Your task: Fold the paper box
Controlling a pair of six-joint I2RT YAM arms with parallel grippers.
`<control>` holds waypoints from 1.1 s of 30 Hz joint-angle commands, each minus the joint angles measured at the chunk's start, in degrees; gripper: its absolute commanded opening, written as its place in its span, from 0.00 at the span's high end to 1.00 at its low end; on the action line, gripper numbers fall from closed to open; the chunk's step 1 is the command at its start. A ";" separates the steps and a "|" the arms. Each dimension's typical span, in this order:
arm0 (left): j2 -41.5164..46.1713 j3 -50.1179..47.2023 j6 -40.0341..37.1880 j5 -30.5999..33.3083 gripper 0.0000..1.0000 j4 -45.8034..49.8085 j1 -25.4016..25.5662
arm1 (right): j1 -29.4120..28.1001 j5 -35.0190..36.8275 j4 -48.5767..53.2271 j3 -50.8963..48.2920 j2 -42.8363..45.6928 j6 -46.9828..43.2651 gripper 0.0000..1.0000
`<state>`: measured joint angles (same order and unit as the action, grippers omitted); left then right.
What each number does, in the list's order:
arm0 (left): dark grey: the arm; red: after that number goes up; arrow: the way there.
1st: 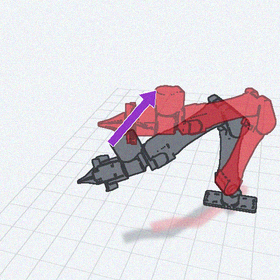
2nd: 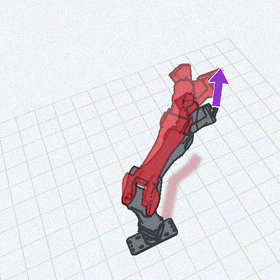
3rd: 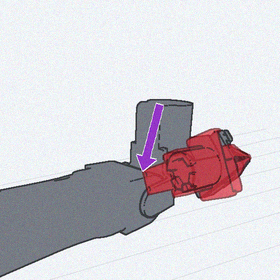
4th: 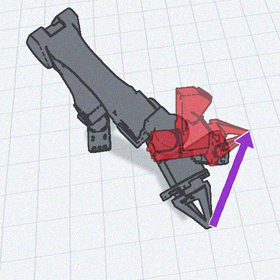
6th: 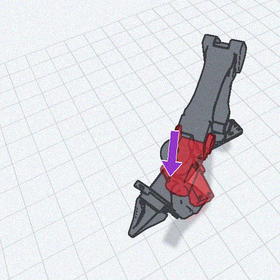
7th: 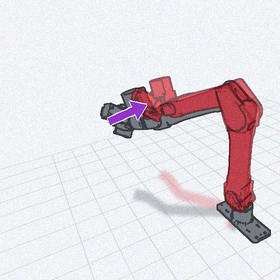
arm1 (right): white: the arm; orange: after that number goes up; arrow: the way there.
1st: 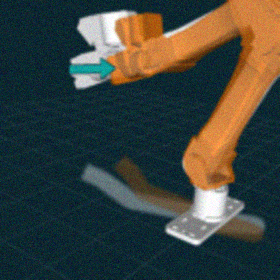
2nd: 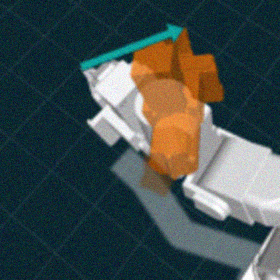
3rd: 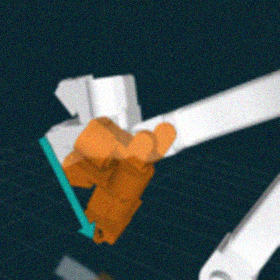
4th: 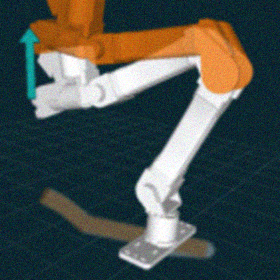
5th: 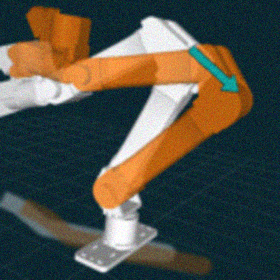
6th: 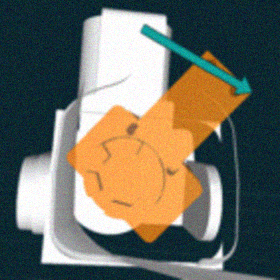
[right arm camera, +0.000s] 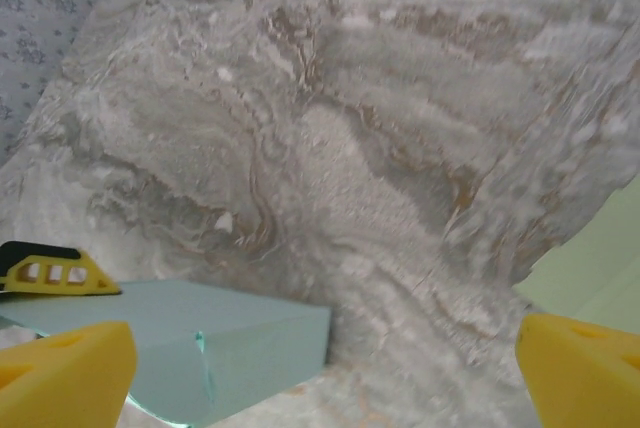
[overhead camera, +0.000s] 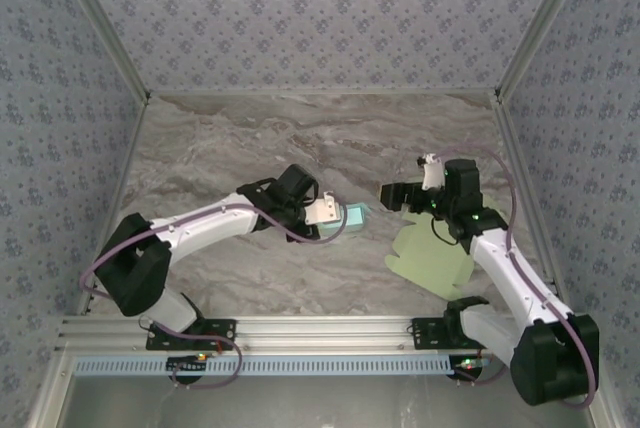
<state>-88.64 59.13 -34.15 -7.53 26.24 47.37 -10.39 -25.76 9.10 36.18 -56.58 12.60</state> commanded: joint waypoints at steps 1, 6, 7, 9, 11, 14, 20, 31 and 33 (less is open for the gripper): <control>-2.68 3.04 -2.45 -0.58 0.54 10.22 -1.08 | -0.28 -5.38 -5.12 -0.48 -0.36 -6.03 0.04; -3.47 3.42 -2.84 -1.19 0.51 9.46 -2.10 | -5.67 -10.63 9.72 7.00 -8.31 -18.11 0.40; -3.38 3.32 -2.73 -1.21 0.48 8.93 -2.06 | -7.23 -10.58 9.99 7.31 -8.99 -19.09 0.44; -3.05 3.25 -2.65 -1.37 0.46 7.80 -2.05 | -9.95 -9.17 9.22 6.82 -9.21 -20.51 0.46; -2.48 2.72 -2.59 -1.44 0.45 6.34 -2.14 | -12.45 -6.98 7.96 6.20 -9.21 -21.95 0.46; -1.26 1.66 -2.32 -1.79 0.44 4.06 -2.19 | -14.16 -4.15 7.35 6.35 -9.82 -23.35 0.49; 1.54 -0.22 -2.00 -2.40 0.44 0.38 -2.17 | -14.84 2.00 7.33 7.59 -10.58 -26.19 0.52; 3.43 -2.16 -1.82 -0.75 0.43 -3.21 -2.15 | -18.52 4.17 4.12 10.30 -16.07 -26.76 0.64; 4.28 -2.76 -0.86 0.11 0.41 -4.49 -2.16 | -19.52 6.27 3.31 10.49 -16.61 -25.89 0.73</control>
<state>-87.09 57.12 -35.88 -8.10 23.77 45.36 -28.64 -22.22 13.72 44.80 -72.62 -13.37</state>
